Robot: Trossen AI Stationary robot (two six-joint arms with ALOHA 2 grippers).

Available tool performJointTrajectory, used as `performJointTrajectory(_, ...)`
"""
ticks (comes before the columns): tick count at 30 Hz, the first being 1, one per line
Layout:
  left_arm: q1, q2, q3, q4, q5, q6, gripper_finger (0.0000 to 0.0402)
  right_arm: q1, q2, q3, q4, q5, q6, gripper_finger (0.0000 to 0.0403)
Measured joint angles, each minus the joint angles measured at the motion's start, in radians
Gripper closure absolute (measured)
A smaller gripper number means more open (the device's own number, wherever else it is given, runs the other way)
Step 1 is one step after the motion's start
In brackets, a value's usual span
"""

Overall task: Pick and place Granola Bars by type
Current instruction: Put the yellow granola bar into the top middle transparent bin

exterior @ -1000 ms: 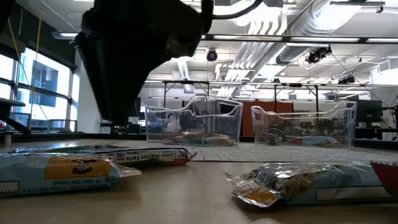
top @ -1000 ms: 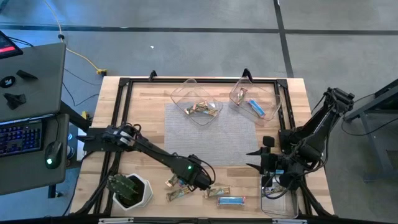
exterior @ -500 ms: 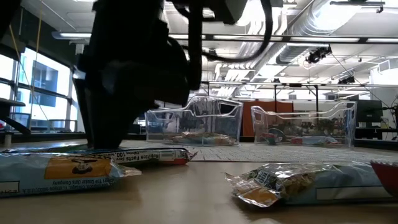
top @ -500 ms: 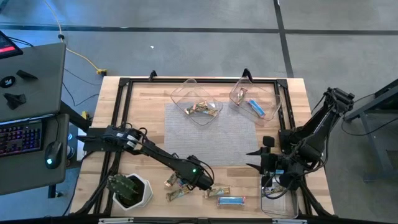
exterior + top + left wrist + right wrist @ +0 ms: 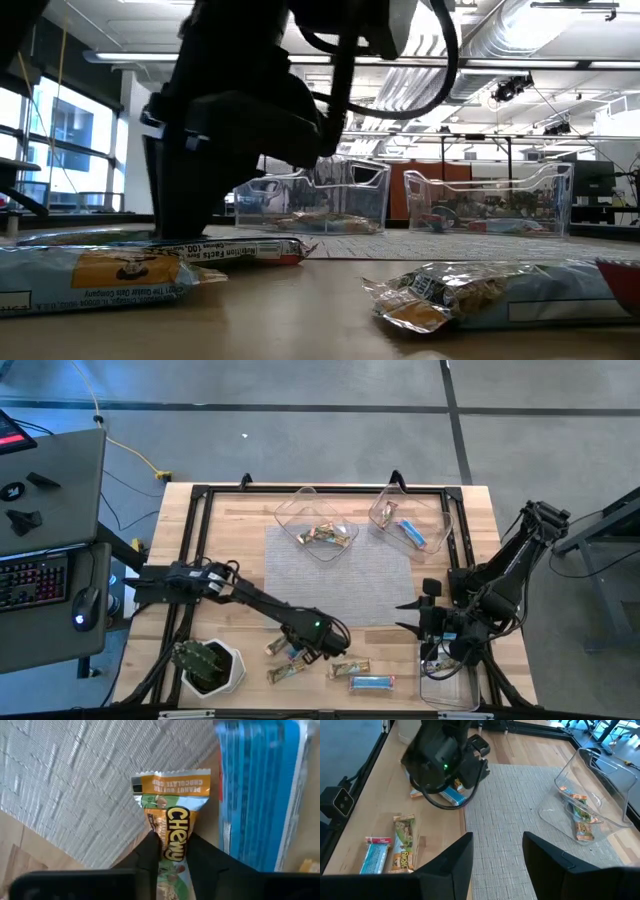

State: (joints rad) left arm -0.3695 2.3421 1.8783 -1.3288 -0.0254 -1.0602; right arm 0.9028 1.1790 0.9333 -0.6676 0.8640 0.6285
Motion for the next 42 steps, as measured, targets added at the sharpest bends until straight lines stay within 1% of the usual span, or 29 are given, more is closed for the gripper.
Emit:
performJointTrajectory(3, 0.019, 0.006, 0.044, -0.045, -0.023, 0.017, 0.0344, 0.0, 0.0, 0.0, 0.0, 0.001, -0.001, 0.0249)
performJointTrajectory(5, 0.035, 0.015, 0.093, -0.072, -0.097, 0.019, 0.0343, 0.0, 0.0, 0.0, 0.0, 0.001, -0.001, 0.0249)
performJointTrajectory(10, 0.097, 0.011, 0.285, -0.215, -0.196, 0.023, 0.034, 0.0, 0.0, 0.0, 0.0, 0.001, 0.0, 0.0249)
performJointTrajectory(12, 0.118, 0.01, 0.365, -0.235, -0.208, 0.067, 0.0343, 0.0, 0.0, 0.0, 0.0, 0.001, 0.0, 0.0249)
performJointTrajectory(15, 0.149, 0.008, 0.477, -0.23, -0.274, 0.165, 0.0345, 0.0, 0.0, 0.0, 0.0, 0.001, -0.001, 0.0249)
performJointTrajectory(17, 0.18, -0.039, 0.447, -0.152, -0.331, 0.232, 0.0345, 0.0, 0.0, 0.0, 0.0, 0.001, -0.004, 0.0249)
performJointTrajectory(18, 0.205, -0.054, 0.44, -0.138, -0.358, 0.257, 0.0345, 0.0, 0.0, 0.0, 0.001, 0.0, -0.003, 0.0249)
performJointTrajectory(22, 0.315, -0.061, 0.447, -0.146, -0.457, 0.298, 0.0346, 0.0, 0.0, 0.0, 0.006, 0.001, -0.003, 0.0249)
performJointTrajectory(24, 0.367, -0.062, 0.448, -0.121, -0.472, 0.351, 0.0346, 0.0, 0.0, 0.0, 0.006, 0.001, -0.004, 0.0249)
performJointTrajectory(27, 0.446, -0.063, 0.447, -0.05, -0.461, 0.435, 0.0346, 0.0, 0.0, 0.0, 0.005, 0.003, -0.005, 0.0249)
performJointTrajectory(29, 0.495, -0.063, 0.43, 0.058, -0.45, 0.478, 0.0346, 0.0, 0.0, 0.0, 0.004, 0.002, -0.005, 0.0249)
performJointTrajectory(31, 0.536, -0.063, 0.409, 0.149, -0.402, 0.527, 0.0346, 0.0, 0.0, 0.0, 0.004, 0.002, -0.006, 0.0249)
performJointTrajectory(35, 0.594, -0.065, 0.374, 0.253, -0.302, 0.582, 0.0346, 0.0, 0.0, 0.0, 0.004, 0.001, -0.008, 0.0249)
performJointTrajectory(38, 0.616, -0.066, 0.31, 0.269, -0.273, 0.585, 0.0346, 0.0, 0.0, 0.0, 0.003, 0.001, -0.008, 0.0249)
performJointTrajectory(42, 0.623, -0.065, 0.217, 0.258, -0.263, 0.592, 0.0346, 0.0, 0.0, 0.0, 0.002, 0.001, -0.008, 0.0249)
